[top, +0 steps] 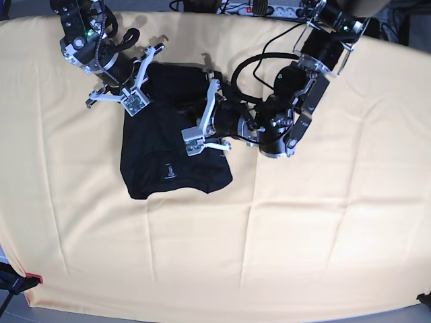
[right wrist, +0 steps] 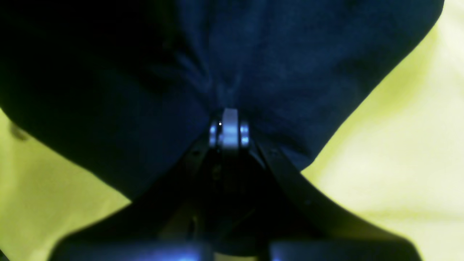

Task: Fold the T-shirt properly
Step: 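Flatten and square the folded shirt with both grippers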

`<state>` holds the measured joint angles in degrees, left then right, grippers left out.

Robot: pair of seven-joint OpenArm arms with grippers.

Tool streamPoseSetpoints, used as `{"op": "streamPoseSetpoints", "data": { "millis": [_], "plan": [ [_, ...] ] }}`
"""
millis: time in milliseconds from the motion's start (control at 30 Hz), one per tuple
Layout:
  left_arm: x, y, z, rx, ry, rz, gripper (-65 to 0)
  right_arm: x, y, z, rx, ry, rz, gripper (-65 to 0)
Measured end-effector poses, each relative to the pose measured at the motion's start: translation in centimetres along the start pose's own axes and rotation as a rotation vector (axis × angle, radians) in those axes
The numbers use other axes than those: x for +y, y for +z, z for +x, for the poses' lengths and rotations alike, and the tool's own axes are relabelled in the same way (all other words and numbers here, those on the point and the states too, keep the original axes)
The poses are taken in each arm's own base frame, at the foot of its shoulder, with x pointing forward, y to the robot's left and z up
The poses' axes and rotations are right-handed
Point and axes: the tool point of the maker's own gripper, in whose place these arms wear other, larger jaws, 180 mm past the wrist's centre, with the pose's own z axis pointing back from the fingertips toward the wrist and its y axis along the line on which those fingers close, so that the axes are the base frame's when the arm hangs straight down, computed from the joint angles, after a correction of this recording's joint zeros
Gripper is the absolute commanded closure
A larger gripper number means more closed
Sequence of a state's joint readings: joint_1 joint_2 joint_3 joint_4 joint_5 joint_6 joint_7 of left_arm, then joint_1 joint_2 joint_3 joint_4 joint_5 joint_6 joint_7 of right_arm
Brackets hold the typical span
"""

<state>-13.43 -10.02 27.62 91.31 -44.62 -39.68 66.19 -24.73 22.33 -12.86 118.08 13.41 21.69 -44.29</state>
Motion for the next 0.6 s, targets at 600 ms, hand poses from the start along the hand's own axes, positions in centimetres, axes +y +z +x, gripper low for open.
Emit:
{"op": "streamPoseSetpoints", "data": {
  "millis": [600],
  "plan": [
    [3.4,2.9,-3.3,0.057,-0.060,0.159,0.0,-3.1,-0.3,1.3,0.045,-0.015,-0.084,0.0]
  ]
}}
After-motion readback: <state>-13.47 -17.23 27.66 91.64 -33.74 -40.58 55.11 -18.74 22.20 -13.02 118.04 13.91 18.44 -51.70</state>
